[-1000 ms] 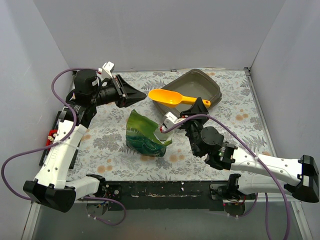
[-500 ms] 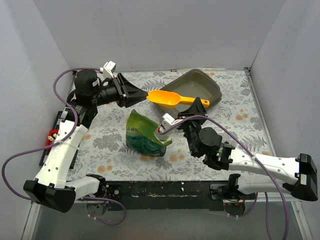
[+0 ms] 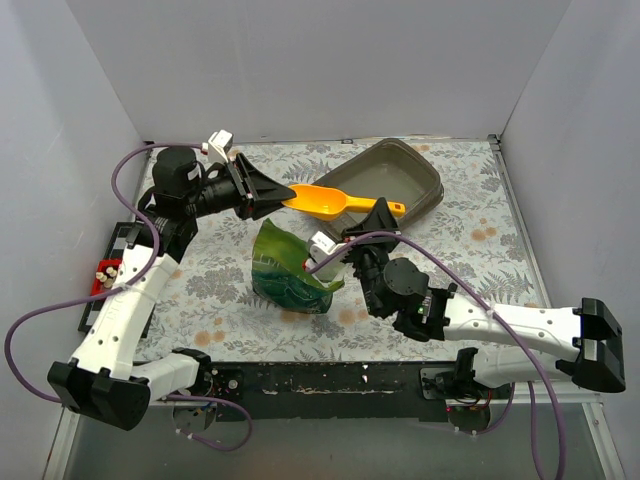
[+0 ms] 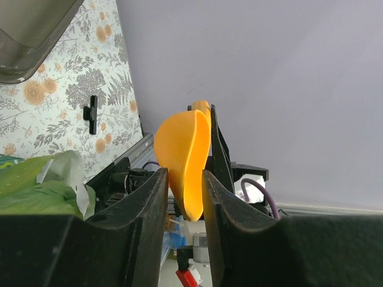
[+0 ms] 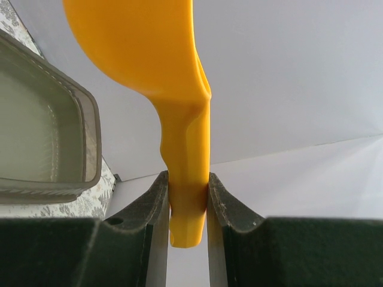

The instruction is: Fill the litter box with clean litter

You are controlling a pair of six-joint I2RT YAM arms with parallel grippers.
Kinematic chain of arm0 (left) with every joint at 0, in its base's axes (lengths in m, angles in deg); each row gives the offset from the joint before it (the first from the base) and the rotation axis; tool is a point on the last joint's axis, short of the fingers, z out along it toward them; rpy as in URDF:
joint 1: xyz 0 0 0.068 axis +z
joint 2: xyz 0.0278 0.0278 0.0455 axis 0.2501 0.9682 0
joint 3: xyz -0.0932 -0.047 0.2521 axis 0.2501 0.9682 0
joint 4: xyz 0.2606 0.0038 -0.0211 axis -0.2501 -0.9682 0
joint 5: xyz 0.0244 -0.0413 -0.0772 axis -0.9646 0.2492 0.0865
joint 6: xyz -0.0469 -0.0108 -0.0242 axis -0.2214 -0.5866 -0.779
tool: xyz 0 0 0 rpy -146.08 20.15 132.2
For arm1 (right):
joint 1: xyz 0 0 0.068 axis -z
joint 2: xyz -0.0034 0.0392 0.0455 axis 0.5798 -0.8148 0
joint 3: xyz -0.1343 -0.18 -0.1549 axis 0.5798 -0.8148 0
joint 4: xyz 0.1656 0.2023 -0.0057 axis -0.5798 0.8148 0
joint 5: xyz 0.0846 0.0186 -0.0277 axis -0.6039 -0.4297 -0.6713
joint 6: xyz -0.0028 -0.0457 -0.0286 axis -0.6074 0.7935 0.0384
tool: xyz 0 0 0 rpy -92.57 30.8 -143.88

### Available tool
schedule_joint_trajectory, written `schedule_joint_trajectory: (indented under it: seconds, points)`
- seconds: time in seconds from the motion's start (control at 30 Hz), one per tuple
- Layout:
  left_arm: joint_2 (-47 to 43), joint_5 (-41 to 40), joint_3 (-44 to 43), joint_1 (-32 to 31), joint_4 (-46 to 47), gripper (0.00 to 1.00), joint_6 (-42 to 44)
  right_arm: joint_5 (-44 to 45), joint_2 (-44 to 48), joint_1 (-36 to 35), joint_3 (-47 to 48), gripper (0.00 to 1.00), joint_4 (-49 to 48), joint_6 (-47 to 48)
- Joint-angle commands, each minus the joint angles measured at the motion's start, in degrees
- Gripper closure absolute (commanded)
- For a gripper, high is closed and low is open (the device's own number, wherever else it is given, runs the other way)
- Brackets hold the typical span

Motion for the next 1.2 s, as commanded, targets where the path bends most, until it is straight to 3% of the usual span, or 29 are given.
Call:
schedule_joint_trajectory:
  seconds: [0.0, 0.33, 0.43, 0.47, 0.57, 0.6, 0.67, 0.83, 0.9, 1.03, 1.17]
  points:
    - [-1.9, 2.1, 0.4, -0.4, 3.2, 0.74, -0.7, -0.4, -1.1, -0.5, 2.9, 0.99, -4.8, 0.9]
    - [-1.5, 2.2, 1.9, -0.4, 4.5, 1.0, 0.4, -1.5, -0.6, -1.4, 1.0, 0.99, -8.5, 3.9]
    - [-1.3, 2.5, 2.0, -0.7, 4.7, 1.0, 2.0, -1.3, 0.0, -1.5, 0.7, 0.99, -10.6, 4.4]
    - [-1.5, 2.3, 1.8, -0.6, 4.7, 1.0, 2.8, -1.1, 0.4, -1.5, 0.8, 0.95, -11.8, 4.3]
    - [-2.5, 1.1, 0.9, -0.6, 4.8, 1.0, 5.6, 0.8, 2.1, -1.5, 2.3, 0.68, -9.2, 0.0]
    - [-3.0, 0.8, 0.7, -0.6, 4.7, 1.0, 6.5, 1.6, 2.9, -1.5, 3.6, 0.57, -5.7, -3.9]
    - [-3.8, 0.2, 0.5, -0.7, 5.0, 1.0, 8.9, 3.0, 4.9, -1.7, 7.9, 0.45, 10.1, -16.3]
    - [-5.1, -0.5, 0.5, -0.7, 6.2, 1.0, 12.1, -4.2, 6.2, -2.1, 26.4, 0.37, 57.7, -57.9]
    - [-5.4, -0.9, 0.2, -0.7, 6.4, 1.0, 13.7, -12.4, 6.9, -2.1, 31.4, 0.35, 69.3, -69.2]
    - [-6.7, -2.1, 0.2, -0.8, 6.9, 1.0, 17.5, -24.7, 11.0, -2.1, 34.4, 0.32, 72.6, -80.5]
    - [-7.8, -1.1, 1.3, -0.8, 8.9, 1.0, 22.0, -25.3, 12.3, -2.1, 34.8, 0.36, 68.4, -87.6]
